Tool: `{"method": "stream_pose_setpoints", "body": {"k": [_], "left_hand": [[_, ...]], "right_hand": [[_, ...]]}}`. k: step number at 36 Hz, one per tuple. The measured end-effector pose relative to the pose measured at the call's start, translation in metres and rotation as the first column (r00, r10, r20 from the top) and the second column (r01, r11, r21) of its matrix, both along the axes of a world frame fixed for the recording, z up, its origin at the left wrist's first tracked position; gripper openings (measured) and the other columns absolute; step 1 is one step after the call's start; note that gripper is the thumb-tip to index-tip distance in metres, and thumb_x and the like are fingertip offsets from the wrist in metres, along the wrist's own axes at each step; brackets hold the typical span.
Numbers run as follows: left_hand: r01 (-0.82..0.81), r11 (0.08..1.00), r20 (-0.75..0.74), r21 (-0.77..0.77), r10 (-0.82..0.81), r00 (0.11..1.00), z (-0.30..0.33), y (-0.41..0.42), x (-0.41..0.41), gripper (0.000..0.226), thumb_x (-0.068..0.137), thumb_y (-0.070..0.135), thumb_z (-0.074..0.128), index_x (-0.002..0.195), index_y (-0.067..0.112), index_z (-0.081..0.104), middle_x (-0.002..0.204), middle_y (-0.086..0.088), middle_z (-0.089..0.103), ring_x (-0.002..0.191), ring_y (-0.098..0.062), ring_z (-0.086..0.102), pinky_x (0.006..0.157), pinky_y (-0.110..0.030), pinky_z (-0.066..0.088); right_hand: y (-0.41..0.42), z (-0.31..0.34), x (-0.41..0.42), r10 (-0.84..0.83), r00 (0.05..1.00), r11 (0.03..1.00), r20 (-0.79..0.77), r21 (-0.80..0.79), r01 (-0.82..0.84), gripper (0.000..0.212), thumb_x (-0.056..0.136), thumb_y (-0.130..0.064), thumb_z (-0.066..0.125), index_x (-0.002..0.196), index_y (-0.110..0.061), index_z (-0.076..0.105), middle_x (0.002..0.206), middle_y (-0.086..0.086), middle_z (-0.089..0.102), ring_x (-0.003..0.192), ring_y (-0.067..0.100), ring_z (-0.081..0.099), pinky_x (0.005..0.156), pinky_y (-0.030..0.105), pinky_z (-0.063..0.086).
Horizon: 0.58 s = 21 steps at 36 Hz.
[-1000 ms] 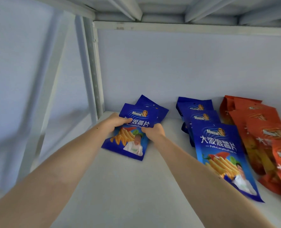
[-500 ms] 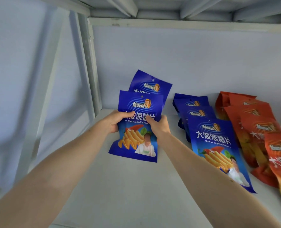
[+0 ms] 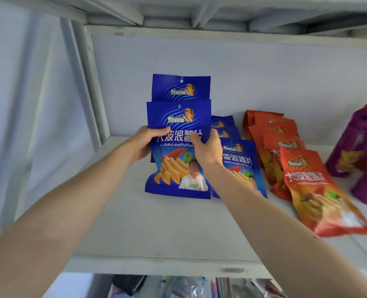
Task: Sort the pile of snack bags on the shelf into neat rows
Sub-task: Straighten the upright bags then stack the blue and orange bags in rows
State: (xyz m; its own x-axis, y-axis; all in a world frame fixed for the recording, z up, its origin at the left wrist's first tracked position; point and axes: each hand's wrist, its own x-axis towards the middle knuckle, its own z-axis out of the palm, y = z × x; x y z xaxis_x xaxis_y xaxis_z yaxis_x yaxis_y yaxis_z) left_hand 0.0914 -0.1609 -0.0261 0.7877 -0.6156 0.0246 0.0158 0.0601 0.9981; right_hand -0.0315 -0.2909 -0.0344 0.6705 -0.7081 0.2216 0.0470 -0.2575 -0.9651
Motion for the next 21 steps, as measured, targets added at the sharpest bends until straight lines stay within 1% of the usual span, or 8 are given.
{"method": "stream_pose_setpoints", "body": {"k": [2,6,9,11,14,18,19,21], "left_hand": [[-0.005,1.000,0.010,-0.001,0.005,1.000,-0.001,-0.009,-0.021,0.034,0.083,0.024,0.072,0.113,0.015,0.060,0.102,-0.004,0.073,0.092,-0.021,0.070,0.071,-0.033,0.058],[0.052,0.997,0.023,0.052,-0.053,0.998,-0.009,-0.029,-0.064,0.044,0.082,0.033,0.074,0.119,0.013,0.060,0.109,-0.006,0.073,0.096,-0.025,0.072,0.077,-0.036,0.059],[0.043,0.994,0.009,0.101,-0.044,0.999,-0.018,-0.044,-0.095,0.060,0.072,0.043,0.081,0.120,0.015,0.061,0.109,-0.005,0.074,0.101,-0.027,0.070,0.092,-0.045,0.055],[0.034,0.987,0.022,0.155,-0.038,0.999,-0.024,-0.053,-0.116,0.065,0.066,0.050,0.083,0.117,0.017,0.062,0.105,-0.002,0.075,0.098,-0.025,0.072,0.094,-0.047,0.054],[-0.004,0.974,0.025,0.227,-0.002,1.000,-0.035,-0.067,-0.147,0.059,0.069,0.052,0.081,0.112,0.017,0.063,0.099,0.000,0.076,0.090,-0.021,0.074,0.087,-0.041,0.057],[-0.080,0.955,0.066,0.284,0.063,0.996,-0.046,-0.079,-0.183,0.043,0.075,0.047,0.078,0.103,0.019,0.061,0.091,0.003,0.074,0.077,-0.013,0.072,0.059,-0.025,0.054],[-0.101,0.952,0.078,0.289,0.082,0.994,-0.049,-0.081,-0.190,0.042,0.075,0.046,0.079,0.102,0.020,0.059,0.092,0.004,0.072,0.077,-0.012,0.071,0.056,-0.024,0.053],[-0.173,0.938,0.117,0.301,0.144,0.983,-0.056,-0.085,-0.200,0.051,0.071,0.047,0.082,0.102,0.020,0.051,0.097,0.003,0.069,0.082,-0.013,0.070,0.062,-0.028,0.055]], "right_hand": [[-0.006,0.003,-0.024,-0.019,1.000,1.000,-0.023,-0.013,0.019,0.037,0.094,-0.035,0.061,0.121,-0.013,0.048,0.120,0.003,0.063,0.095,0.013,0.064,0.056,0.015,0.047],[-0.021,0.005,-0.074,-0.054,0.996,0.998,-0.068,0.012,0.055,0.038,0.096,-0.037,0.057,0.124,-0.012,0.048,0.118,0.003,0.064,0.083,0.008,0.060,0.047,0.012,0.038],[-0.036,0.000,-0.111,-0.084,0.989,0.996,-0.120,-0.017,0.083,0.039,0.097,-0.039,0.055,0.122,-0.011,0.048,0.118,0.003,0.062,0.085,0.011,0.057,0.049,0.012,0.036],[-0.046,-0.007,-0.132,-0.110,0.980,0.994,-0.166,-0.018,0.108,0.039,0.096,-0.041,0.055,0.120,-0.011,0.048,0.119,0.004,0.063,0.090,0.016,0.061,0.057,0.018,0.044],[-0.057,-0.020,-0.159,-0.128,0.964,0.990,-0.233,0.023,0.137,0.042,0.094,-0.041,0.057,0.122,-0.010,0.048,0.120,0.007,0.064,0.100,0.023,0.066,0.069,0.029,0.049],[-0.068,-0.038,-0.186,-0.126,0.953,0.984,-0.274,0.087,0.155,0.043,0.092,-0.041,0.060,0.121,-0.011,0.049,0.116,0.006,0.065,0.096,0.022,0.067,0.066,0.028,0.051],[-0.069,-0.043,-0.190,-0.127,0.951,0.983,-0.283,0.094,0.159,0.042,0.092,-0.041,0.060,0.120,-0.012,0.050,0.116,0.006,0.066,0.095,0.022,0.067,0.067,0.029,0.051],[-0.071,-0.051,-0.198,-0.128,0.941,0.982,-0.313,0.093,0.165,0.041,0.092,-0.042,0.059,0.119,-0.013,0.050,0.116,0.007,0.066,0.095,0.023,0.067,0.071,0.032,0.052]]}}
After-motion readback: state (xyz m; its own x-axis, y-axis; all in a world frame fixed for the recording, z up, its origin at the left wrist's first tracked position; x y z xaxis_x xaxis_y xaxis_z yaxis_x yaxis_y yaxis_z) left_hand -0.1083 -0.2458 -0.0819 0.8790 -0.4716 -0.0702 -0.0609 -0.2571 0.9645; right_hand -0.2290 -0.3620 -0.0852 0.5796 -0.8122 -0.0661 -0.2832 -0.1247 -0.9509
